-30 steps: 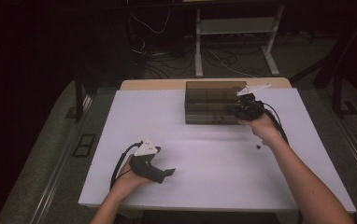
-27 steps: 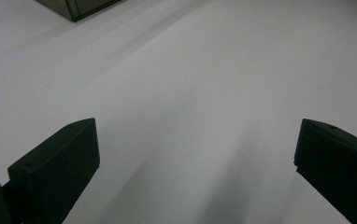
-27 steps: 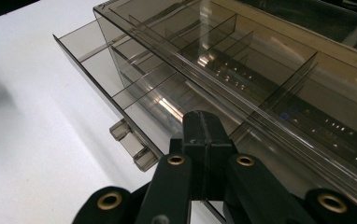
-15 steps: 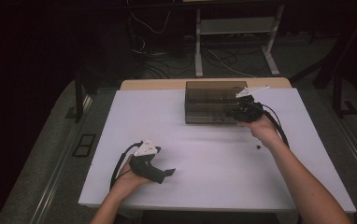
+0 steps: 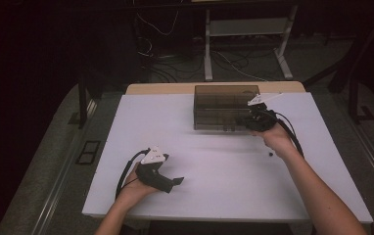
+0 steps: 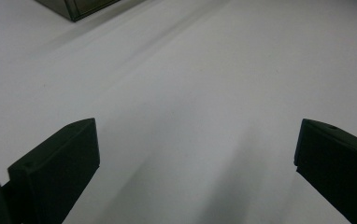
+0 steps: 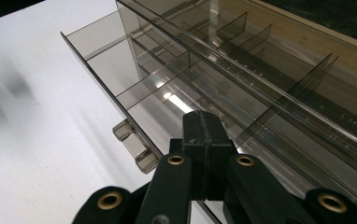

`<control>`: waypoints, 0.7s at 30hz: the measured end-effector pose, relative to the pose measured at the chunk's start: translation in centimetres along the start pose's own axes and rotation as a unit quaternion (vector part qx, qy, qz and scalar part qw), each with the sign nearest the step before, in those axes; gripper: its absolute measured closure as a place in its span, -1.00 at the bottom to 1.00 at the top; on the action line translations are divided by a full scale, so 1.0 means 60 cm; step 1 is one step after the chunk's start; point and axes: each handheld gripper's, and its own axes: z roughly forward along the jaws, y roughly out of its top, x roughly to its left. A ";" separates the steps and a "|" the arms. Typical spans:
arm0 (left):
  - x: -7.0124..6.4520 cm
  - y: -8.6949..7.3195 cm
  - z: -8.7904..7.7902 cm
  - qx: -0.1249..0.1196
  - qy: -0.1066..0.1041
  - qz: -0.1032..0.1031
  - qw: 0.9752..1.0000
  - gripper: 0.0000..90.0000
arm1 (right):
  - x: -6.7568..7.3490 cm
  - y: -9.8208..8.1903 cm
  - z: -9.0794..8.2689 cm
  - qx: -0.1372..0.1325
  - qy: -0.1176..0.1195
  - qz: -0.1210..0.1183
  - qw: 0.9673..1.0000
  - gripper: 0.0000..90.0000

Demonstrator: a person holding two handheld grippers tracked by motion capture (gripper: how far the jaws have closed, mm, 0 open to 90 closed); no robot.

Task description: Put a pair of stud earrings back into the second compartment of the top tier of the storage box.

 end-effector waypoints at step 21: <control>0.000 0.000 0.000 0.000 0.000 0.000 1.000 -1.00 | 0.016 -0.010 -0.009 0.009 0.010 -0.015 1.000 0.98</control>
